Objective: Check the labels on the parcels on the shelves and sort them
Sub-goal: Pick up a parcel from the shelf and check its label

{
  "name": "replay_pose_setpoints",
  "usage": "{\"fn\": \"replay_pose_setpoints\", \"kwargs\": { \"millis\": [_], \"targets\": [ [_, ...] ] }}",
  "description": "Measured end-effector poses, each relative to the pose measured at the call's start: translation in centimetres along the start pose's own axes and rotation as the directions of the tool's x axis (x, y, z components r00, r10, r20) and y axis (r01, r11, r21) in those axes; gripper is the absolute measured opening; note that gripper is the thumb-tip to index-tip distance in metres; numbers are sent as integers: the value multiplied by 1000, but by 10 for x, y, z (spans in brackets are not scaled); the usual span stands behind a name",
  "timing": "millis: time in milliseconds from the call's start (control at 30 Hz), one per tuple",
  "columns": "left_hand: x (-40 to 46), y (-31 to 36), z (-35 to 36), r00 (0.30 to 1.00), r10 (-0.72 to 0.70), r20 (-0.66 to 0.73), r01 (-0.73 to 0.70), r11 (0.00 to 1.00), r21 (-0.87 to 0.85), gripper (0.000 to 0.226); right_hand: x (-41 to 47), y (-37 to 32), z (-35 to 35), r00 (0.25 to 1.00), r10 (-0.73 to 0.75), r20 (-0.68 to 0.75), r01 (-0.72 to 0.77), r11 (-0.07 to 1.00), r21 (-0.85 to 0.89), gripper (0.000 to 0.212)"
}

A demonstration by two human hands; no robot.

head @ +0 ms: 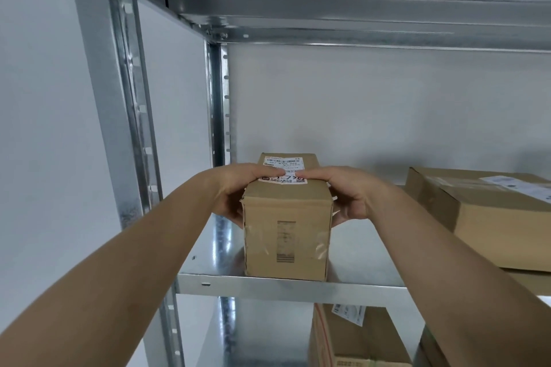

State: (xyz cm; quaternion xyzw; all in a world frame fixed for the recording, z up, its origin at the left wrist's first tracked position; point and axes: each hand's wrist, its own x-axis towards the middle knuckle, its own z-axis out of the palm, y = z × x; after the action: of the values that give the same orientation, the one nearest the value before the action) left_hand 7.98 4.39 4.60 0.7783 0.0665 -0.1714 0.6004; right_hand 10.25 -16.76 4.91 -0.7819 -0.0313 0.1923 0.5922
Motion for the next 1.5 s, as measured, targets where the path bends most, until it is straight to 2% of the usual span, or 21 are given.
{"fn": "replay_pose_setpoints", "kwargs": {
  "millis": [100,133,200,267,333,433,533,633,667,733,800,900,967,1033,1167,1300,1500],
  "targets": [
    [-7,-5,2,1000,22,-19,-23,998,-67,81,-4,9,3,998,-30,-53,30,999,-10,52],
    [-10,-5,3,999,33,-34,-35,996,-84,77,-6,12,5,997,-35,-64,35,999,-7,60],
    [-17,-5,6,996,57,-74,-67,990,-128,56,-7,16,9,996,-44,-76,45,999,9,73],
    [-18,-9,7,993,79,-85,-96,971,-219,37,-11,17,9,992,-74,-103,77,997,23,69],
    [-18,-15,10,991,84,-99,-112,942,-315,28,-17,13,6,988,-104,-114,106,994,16,55],
    [-17,-24,17,985,126,-118,-163,905,-392,15,-24,5,1,977,-168,-133,154,982,-110,42],
    [-19,-23,18,974,113,-196,-169,940,-297,25,-25,0,0,953,-234,-190,202,964,-174,50],
    [-18,-22,11,975,66,-211,-100,982,-158,67,-24,1,6,946,-265,-188,232,956,-180,45],
    [-17,-22,10,982,55,-181,-86,982,-166,81,-22,1,9,945,-270,-185,237,955,-179,44],
    [-18,-22,11,984,61,-165,-94,975,-202,93,-20,-1,13,948,-264,-178,232,956,-182,41],
    [-16,-24,9,985,74,-155,-106,972,-208,88,-18,-4,15,961,-226,-158,203,967,-152,40],
    [-17,-21,7,977,124,-172,-159,965,-210,42,-13,-5,15,978,-166,-125,151,981,-121,36],
    [-15,-20,5,982,113,-148,-142,970,-198,27,-10,-3,15,988,-115,-98,101,985,-137,25],
    [-13,-18,4,986,119,-117,-138,976,-169,33,-8,-2,16,996,-64,-64,54,987,-150,26],
    [-1,-18,-1,993,98,-72,-104,991,-85,53,1,-3,15,999,-1,-32,-5,984,-177,44],
    [8,-16,-5,996,66,-61,-69,996,-49,64,10,-2,12,1000,10,-26,-14,983,-182,45],
    [17,-16,-9,996,51,-76,-53,998,-32,50,15,1,11,1000,-4,-28,0,990,-140,40]
  ]
}}
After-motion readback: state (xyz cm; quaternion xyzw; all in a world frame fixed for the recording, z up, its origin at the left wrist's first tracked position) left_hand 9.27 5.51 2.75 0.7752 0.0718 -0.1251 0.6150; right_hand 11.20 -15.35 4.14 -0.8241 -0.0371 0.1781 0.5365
